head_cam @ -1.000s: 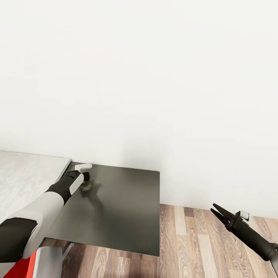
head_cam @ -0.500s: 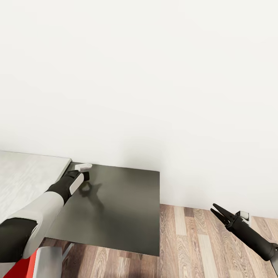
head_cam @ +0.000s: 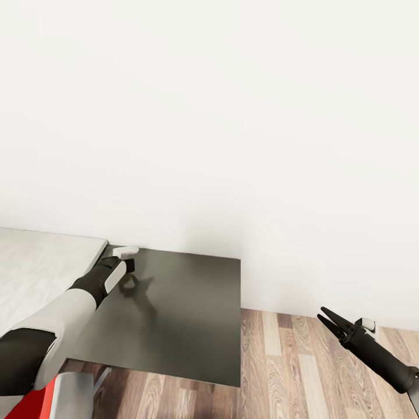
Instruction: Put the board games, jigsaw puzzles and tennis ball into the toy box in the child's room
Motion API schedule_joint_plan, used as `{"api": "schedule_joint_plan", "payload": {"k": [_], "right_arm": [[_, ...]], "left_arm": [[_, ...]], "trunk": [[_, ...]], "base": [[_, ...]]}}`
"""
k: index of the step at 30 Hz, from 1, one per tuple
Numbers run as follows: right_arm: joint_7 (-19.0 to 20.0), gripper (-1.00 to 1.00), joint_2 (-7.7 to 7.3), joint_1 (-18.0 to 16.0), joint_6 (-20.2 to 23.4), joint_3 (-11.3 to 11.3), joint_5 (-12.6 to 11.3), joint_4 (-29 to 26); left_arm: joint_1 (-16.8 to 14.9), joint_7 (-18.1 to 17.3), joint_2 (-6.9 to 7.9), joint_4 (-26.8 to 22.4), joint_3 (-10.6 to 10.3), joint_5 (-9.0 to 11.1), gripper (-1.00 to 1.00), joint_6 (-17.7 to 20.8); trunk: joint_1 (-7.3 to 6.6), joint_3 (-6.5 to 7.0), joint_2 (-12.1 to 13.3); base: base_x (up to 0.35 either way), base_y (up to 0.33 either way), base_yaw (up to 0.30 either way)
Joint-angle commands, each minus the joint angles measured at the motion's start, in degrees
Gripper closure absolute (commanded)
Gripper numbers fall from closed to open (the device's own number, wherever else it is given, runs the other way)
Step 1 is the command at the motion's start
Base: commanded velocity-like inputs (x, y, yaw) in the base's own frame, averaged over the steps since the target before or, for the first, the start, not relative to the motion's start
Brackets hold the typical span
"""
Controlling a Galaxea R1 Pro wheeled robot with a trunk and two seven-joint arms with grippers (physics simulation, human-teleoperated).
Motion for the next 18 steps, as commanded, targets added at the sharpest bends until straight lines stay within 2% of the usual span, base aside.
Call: {"api": "schedule_joint_plan", "payload": {"k": [1, 9, 12, 15, 18], "right_arm": [[0.03, -1.0, -0.01, -0.03, 0.4, -0.01, -0.24, 0.0], [0.02, -1.0, -0.01, -0.03, 0.4, -0.02, -0.2, 0.0], [0.02, -1.0, -0.01, -0.07, 0.4, -0.01, -0.18, 0.01], [0.02, -1.0, -0.01, -0.1, 0.4, -0.03, -0.16, 0.05], [-0.04, -1.0, -0.01, -0.11, 0.4, -0.02, -0.15, 0.07]], "left_arm": [[-0.03, 0.28, 0.07, -0.13, -0.46, 0.42, 1.0, 0.32], [-0.03, 0.13, 0.07, -0.13, -0.4, 0.54, 1.0, 0.76], [-0.03, -1.3, 0.07, -0.13, -0.41, 0.54, 1.0, 1.18], [-0.03, -3.72, 0.08, -0.13, -0.33, 0.45, 1.0, 3.66], [-0.03, -4.52, 0.07, -0.15, -0.3, 0.43, 1.0, 4.96]], "trunk": [[0.03, 0.0, -0.09], [0.03, 0.73, -0.09], [0.03, 1.01, -0.09], [0.03, 1.29, -0.09], [0.03, 1.57, -0.09]], "base": [[0.0, 0.0, 0.0], [0.0, 0.0, 0.0], [0.0, 0.0, 0.0], [0.0, 0.0, 0.0], [0.0, 0.0, 0.0]]}}
